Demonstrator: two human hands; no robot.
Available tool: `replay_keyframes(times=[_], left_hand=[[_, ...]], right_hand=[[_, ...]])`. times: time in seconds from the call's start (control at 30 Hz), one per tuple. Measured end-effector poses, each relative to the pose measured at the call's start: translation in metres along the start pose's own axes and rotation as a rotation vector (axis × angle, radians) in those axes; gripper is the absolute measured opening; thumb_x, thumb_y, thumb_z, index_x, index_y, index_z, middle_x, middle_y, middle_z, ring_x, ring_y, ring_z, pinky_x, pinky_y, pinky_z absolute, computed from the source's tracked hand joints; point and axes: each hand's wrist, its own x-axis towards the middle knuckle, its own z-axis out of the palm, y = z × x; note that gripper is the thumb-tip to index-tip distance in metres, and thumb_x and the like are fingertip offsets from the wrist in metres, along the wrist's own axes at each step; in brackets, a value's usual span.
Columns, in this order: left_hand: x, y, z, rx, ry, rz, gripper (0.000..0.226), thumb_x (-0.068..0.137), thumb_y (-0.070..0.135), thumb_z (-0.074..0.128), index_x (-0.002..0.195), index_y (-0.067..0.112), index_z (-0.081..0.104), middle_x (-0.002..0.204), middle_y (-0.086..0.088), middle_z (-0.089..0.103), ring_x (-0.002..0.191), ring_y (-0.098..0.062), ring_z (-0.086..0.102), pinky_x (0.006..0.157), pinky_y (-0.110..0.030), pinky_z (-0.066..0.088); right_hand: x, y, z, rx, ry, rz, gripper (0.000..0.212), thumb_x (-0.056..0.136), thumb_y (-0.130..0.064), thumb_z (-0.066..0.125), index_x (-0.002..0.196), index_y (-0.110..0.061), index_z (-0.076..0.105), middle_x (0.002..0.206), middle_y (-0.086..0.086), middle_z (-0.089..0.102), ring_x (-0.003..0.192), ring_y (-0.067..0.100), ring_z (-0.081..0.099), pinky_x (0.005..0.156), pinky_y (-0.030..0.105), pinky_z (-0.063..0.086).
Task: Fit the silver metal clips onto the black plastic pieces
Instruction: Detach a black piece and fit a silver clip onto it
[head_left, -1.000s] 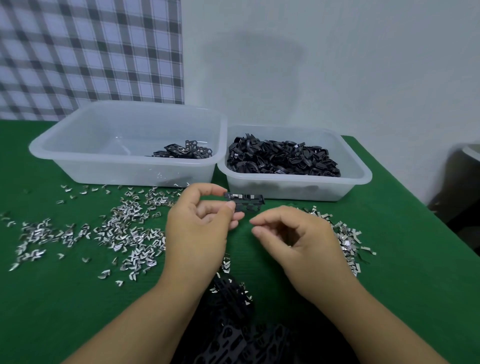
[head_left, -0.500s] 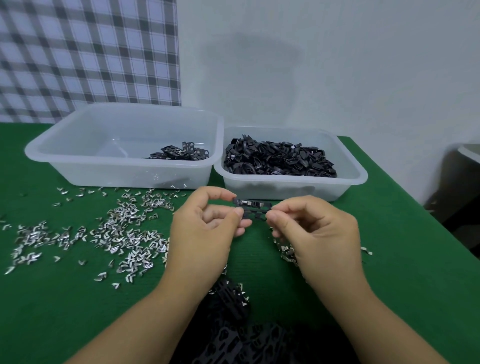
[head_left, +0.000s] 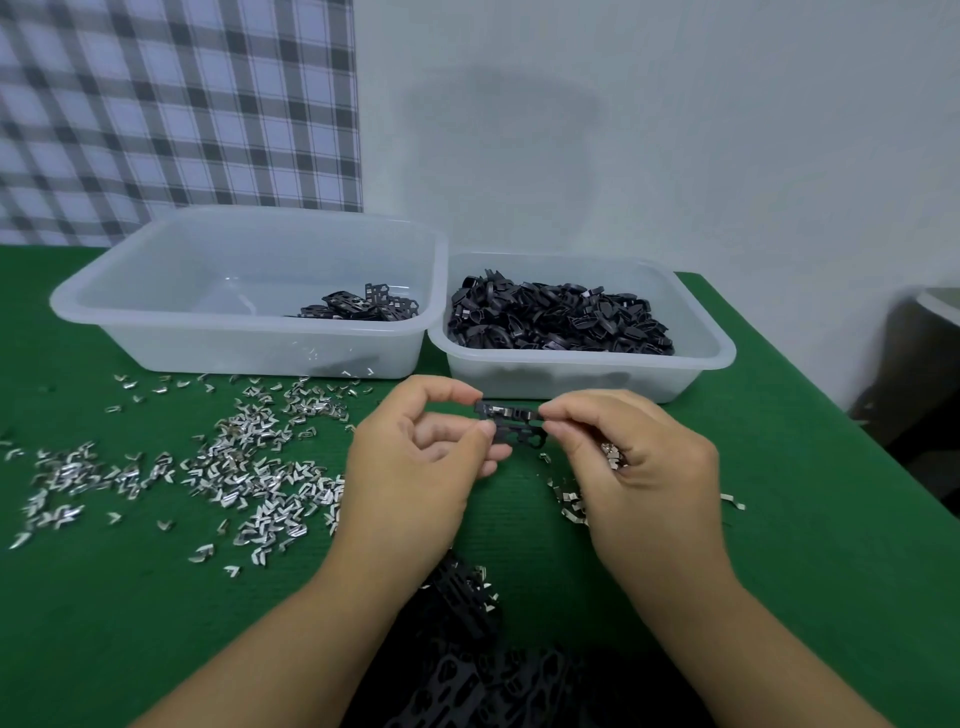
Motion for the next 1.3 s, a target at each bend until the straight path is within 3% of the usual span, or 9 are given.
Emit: replay_keyframes(times=[0.13,0.33,0.53,0.8,1.1,1.3], left_hand=[[-0.0009,0.0003,0.0006,0.012,-0.010,-0.002,0.023,0.083,-0.002,0.066,0.091,0.019,0.067,0.067,-0.008,0.072,0.070,-0.017,0.074,0.062,-0.019,0.056],[-0.0025,0.0023,0.0018,0.019,-0.033,-0.002,0.022,0.082,-0.003,0.066,0.089,0.018,0.069,0.067,-0.009,0.072,0.068,-0.017,0.073,0.064,-0.020,0.057],[-0.0030,0.0037,0.0028,0.019,-0.045,0.001,0.022,0.082,-0.005,0.066,0.089,0.016,0.069,0.068,-0.010,0.073,0.067,-0.016,0.073,0.063,-0.020,0.057],[-0.0037,0.0044,0.0032,0.012,-0.075,0.009,0.020,0.082,-0.007,0.065,0.086,0.013,0.069,0.067,-0.009,0.073,0.066,-0.016,0.073,0.061,-0.017,0.055],[-0.0029,0.0037,0.0026,0.066,-0.062,0.030,0.024,0.082,-0.010,0.063,0.082,0.014,0.068,0.069,-0.008,0.073,0.063,-0.014,0.072,0.059,-0.016,0.055],[-0.0015,0.0038,0.0024,0.107,-0.083,0.047,0.030,0.083,-0.012,0.060,0.082,0.017,0.069,0.074,-0.008,0.073,0.063,-0.010,0.070,0.061,-0.016,0.055]], right_hand=[[0.0007,0.0041,0.0016,-0.012,0.001,0.013,0.012,0.075,-0.002,0.073,0.081,-0.012,0.072,0.080,-0.007,0.066,0.082,0.011,0.059,0.076,0.021,0.047],[0.0008,0.0072,0.0045,0.027,-0.014,0.073,0.011,0.073,-0.004,0.075,0.076,-0.015,0.071,0.078,-0.012,0.063,0.082,0.008,0.056,0.076,0.019,0.044],[0.0008,0.0062,0.0056,0.033,-0.050,0.131,0.009,0.073,-0.007,0.076,0.075,-0.015,0.072,0.085,-0.008,0.055,0.086,0.017,0.053,0.076,0.018,0.040],[0.0007,0.0055,0.0045,-0.006,-0.047,0.074,0.009,0.072,-0.004,0.076,0.075,-0.012,0.073,0.082,-0.005,0.051,0.083,0.021,0.052,0.075,0.016,0.039],[0.0029,0.0080,0.0035,0.004,-0.104,0.056,0.008,0.072,-0.009,0.077,0.076,-0.016,0.073,0.081,-0.008,0.058,0.086,0.015,0.053,0.077,0.015,0.039],[0.0026,0.0096,-0.0003,0.151,-0.296,0.242,0.027,0.078,-0.015,0.072,0.096,-0.034,0.070,0.089,-0.022,0.066,0.087,-0.003,0.058,0.080,0.014,0.042]])
